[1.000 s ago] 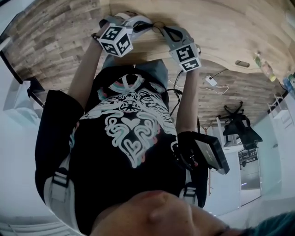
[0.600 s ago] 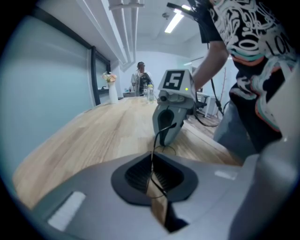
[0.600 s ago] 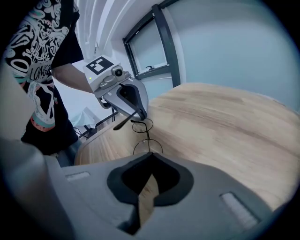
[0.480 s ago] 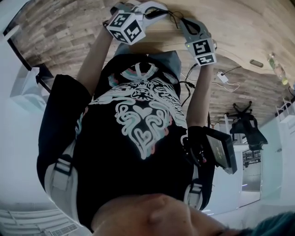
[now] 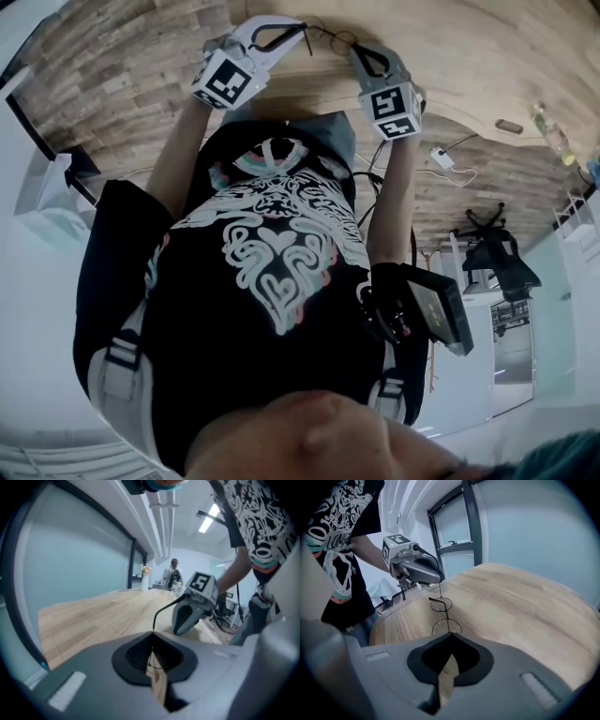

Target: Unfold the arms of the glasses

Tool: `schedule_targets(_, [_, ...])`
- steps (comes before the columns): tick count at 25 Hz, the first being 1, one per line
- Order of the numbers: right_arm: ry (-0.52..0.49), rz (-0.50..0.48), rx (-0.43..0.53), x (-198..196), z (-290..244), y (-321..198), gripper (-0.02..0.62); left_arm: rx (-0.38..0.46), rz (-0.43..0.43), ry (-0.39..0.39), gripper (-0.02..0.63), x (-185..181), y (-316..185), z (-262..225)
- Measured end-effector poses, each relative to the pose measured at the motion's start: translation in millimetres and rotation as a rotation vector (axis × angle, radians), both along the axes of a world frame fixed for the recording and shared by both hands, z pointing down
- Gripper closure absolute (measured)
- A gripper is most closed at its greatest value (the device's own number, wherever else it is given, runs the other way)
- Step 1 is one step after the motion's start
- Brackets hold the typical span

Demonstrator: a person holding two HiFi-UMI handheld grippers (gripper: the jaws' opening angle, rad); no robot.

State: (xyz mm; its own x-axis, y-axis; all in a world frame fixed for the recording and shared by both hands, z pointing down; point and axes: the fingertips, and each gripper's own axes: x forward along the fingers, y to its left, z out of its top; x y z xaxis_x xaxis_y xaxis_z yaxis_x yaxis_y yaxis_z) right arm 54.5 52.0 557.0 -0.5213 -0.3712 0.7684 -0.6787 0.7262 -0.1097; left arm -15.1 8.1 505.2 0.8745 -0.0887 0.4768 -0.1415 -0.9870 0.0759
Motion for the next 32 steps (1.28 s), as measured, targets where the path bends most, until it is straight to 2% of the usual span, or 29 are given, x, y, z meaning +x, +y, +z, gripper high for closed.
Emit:
schedule_targets(6, [0.046,0.006,-0.002,-0.3,-0.7,-4.2,0.596,-0.12,-0.165,0.056,0.617,-5.0,-16.2,6.1])
schedule_targets(13, [0.129,0.013,-0.012,-7.9,-5.8,-11.4,0.595,-0.166,-0.226,0.109,0.617,-12.8,-23.3,6.5])
schedule_targets(23, [0.107,-0.058,0.035,-43.4,-18.4,-20.9,0.593,-0.193,-0.171,0.18,0.618,-16.9,-20.6,2.8])
schedule_targets(25, [0.113,-0.067,0.043,-48.5,-20.1,-25.1,0.591,-0.185,-0.153,0.178,0.618,-14.6,-19.3,2.4])
schedule_targets(27, [0.121,-0.069,0.041,-50.5,-22.0,-30.0,0.541,-0.166,-0.125,0.164,0.618,-12.3,-18.0,2.1])
schedule_targets(32, [0.198,-0.124,0.103,-44.5,-25.8,-49.3,0.541,-0.133,-0.061,0.147,0.618,-7.2,-12.7,-0.9])
